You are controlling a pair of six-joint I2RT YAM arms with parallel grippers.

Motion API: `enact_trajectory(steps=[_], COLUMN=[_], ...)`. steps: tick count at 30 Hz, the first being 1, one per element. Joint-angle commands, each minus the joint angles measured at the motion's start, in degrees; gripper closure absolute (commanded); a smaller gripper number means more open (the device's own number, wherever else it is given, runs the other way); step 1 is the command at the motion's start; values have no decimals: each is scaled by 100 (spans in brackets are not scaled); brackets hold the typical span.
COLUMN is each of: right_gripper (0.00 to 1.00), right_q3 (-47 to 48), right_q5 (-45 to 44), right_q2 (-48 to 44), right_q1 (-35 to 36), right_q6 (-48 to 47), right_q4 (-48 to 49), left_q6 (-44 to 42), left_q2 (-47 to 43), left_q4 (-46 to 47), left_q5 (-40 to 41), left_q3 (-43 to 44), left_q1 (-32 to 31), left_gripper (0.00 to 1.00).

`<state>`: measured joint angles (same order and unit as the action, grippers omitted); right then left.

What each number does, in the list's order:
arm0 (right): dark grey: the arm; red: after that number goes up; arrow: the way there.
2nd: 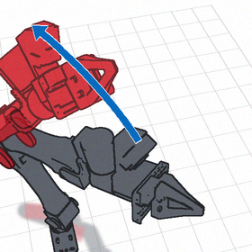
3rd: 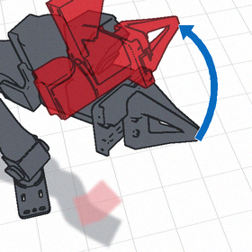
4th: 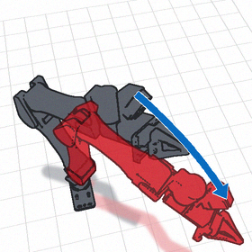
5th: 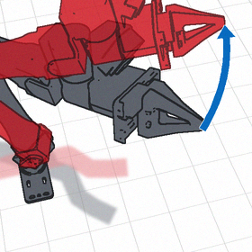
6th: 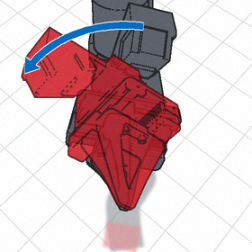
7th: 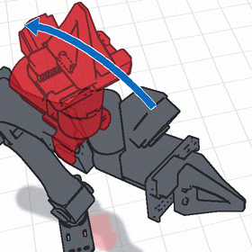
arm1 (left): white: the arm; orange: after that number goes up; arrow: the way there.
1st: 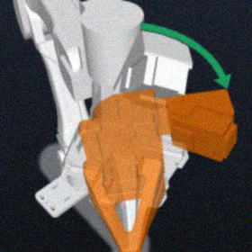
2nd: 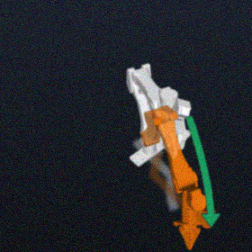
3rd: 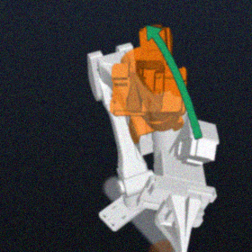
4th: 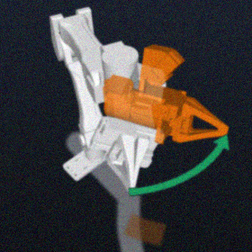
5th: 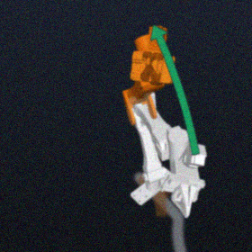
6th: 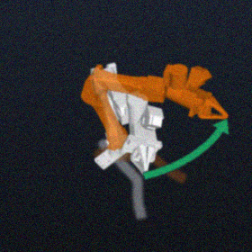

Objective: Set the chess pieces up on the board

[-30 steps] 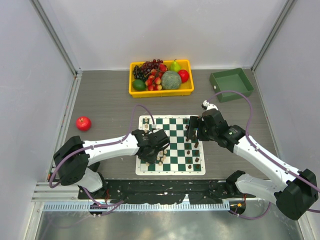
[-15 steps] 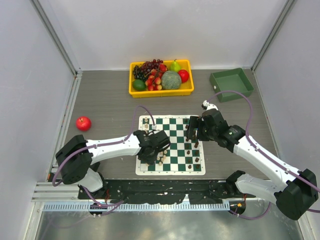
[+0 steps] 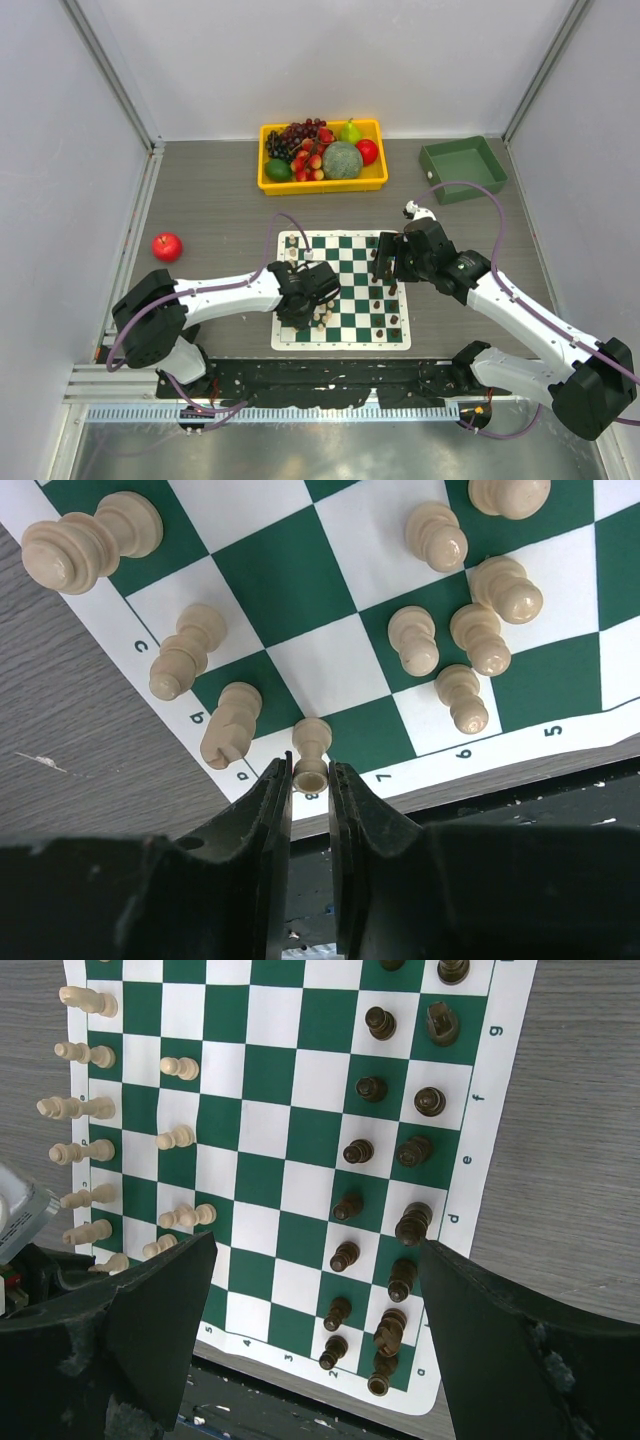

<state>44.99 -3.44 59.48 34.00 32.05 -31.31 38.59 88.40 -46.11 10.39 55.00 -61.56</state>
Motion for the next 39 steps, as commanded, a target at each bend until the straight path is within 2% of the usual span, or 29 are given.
enact_trajectory(steps=[1,9,26,35,39], right_gripper=[11,12,11,11,11], right_q3=[10,-8,-34,-43,-17], right_q5=[-7,-25,28,63,63], right_q2=[-104,-139,-77,-33,-33], right_q1=[-16,-16,-16,-7,-16], right_q6=[38,29,55,56,47], right_q4=[134,116,169,204,230], left_q6=[44,122,395,404,413], left_q2=[2,-165,-552,-473,-447], left_q4=[146,58,-206,-162,-135], left_q5=[-64,-46,50,51,33], left_q3=[-25,-86,-297,-341,-359], left_q1=[-23,-31,-23,-23,-31], left_gripper=[76,82,83,83,77])
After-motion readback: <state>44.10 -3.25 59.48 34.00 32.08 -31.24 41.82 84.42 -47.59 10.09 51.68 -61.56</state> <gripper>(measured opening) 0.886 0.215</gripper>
